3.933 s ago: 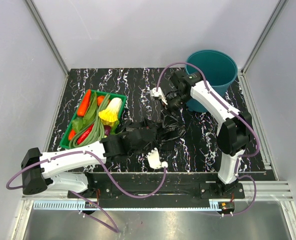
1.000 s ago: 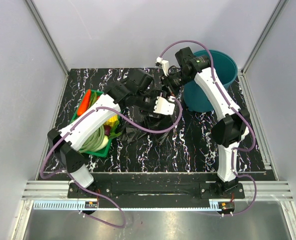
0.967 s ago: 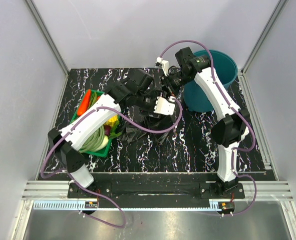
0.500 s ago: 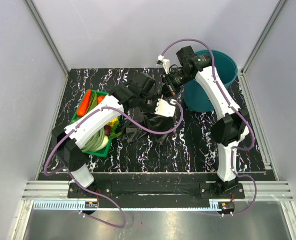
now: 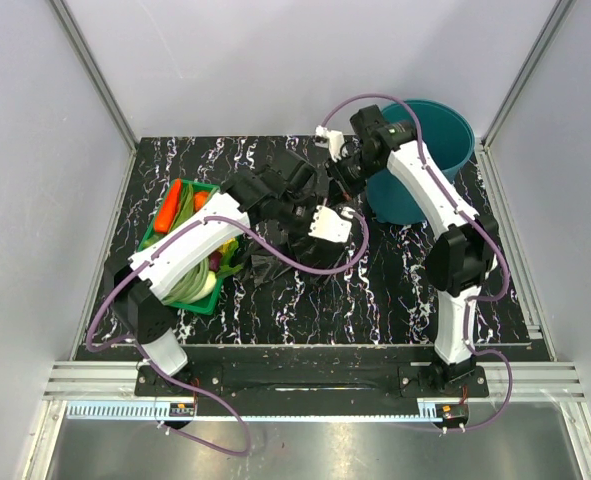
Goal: Put the trash bags into the trash bin
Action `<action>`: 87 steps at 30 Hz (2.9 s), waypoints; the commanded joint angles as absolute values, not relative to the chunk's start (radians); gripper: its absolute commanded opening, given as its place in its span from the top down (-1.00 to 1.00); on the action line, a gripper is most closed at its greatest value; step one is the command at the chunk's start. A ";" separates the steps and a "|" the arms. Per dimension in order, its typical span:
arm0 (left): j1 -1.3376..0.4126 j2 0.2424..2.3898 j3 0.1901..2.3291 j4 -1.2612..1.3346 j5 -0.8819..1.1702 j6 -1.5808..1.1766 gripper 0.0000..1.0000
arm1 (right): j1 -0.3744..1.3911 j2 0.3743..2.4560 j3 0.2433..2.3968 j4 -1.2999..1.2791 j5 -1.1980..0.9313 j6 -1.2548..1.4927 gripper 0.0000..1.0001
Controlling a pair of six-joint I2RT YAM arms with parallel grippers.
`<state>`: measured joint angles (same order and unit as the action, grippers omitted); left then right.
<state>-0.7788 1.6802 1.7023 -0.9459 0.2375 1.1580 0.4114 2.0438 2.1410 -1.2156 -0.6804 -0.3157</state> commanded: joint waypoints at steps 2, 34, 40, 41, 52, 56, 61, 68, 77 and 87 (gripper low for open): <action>-0.796 1.603 1.816 -1.110 0.177 1.186 1.00 | 0.408 1.905 1.984 -1.051 -0.431 -0.316 1.00; -0.882 1.617 1.740 -1.094 0.025 1.046 1.00 | 0.394 2.003 2.454 -1.241 -0.275 -0.344 -0.34; -0.884 1.647 1.735 -1.025 0.012 1.037 1.00 | 0.391 1.951 2.370 -1.259 -0.392 -0.298 -0.43; -0.884 1.651 1.733 -1.020 0.011 1.034 1.00 | 0.390 1.959 2.368 -1.276 -0.419 -0.292 -0.43; -0.911 1.655 1.658 -0.953 -0.052 1.009 1.00 | 0.391 1.887 1.990 -1.195 -0.555 -0.245 -0.50; -0.920 1.660 1.625 -0.931 -0.060 1.008 1.00 | 0.391 1.870 1.882 -1.152 -0.594 -0.239 -0.52; -0.936 1.669 1.609 -0.907 -0.087 1.000 1.00 | 0.393 1.882 1.810 -1.138 -0.652 -0.232 -0.56; -0.937 1.663 1.611 -0.881 -0.101 0.974 1.00 | 0.393 1.890 1.741 -1.105 -0.605 -0.241 0.42; -0.937 1.634 1.611 -0.936 -0.088 0.963 1.00 | 0.393 1.812 1.730 -1.002 -0.229 -0.304 1.00; -0.937 1.571 1.487 -1.066 -0.031 0.983 1.00 | 0.390 1.802 1.851 -0.940 0.106 -0.425 1.00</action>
